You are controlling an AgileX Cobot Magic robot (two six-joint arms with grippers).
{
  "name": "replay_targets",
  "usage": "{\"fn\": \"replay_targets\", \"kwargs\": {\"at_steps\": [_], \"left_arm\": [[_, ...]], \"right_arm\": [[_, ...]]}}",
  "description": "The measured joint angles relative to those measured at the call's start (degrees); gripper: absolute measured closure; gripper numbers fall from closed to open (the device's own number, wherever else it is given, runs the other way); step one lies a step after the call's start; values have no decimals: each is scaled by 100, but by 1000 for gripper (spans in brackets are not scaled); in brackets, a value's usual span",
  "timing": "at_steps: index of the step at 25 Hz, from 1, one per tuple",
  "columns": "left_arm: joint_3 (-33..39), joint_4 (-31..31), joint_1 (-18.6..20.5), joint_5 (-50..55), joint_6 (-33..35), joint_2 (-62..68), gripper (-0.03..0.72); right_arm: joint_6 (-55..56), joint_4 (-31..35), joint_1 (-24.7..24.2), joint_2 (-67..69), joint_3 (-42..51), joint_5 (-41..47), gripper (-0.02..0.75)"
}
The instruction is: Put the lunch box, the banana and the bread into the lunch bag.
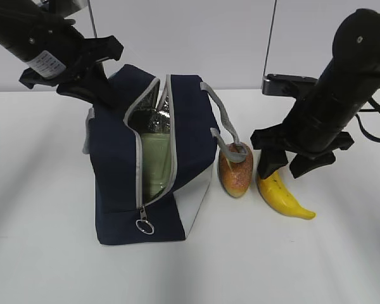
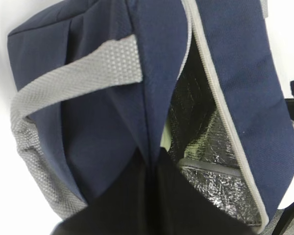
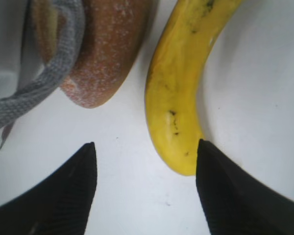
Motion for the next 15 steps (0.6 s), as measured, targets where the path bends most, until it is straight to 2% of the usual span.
{"fn": "replay_targets", "kwargs": {"at_steps": [15], "left_arm": [[0, 4, 0, 0, 0, 0, 691]], "right_arm": [[32, -304, 0, 883, -401, -268, 266]]}}
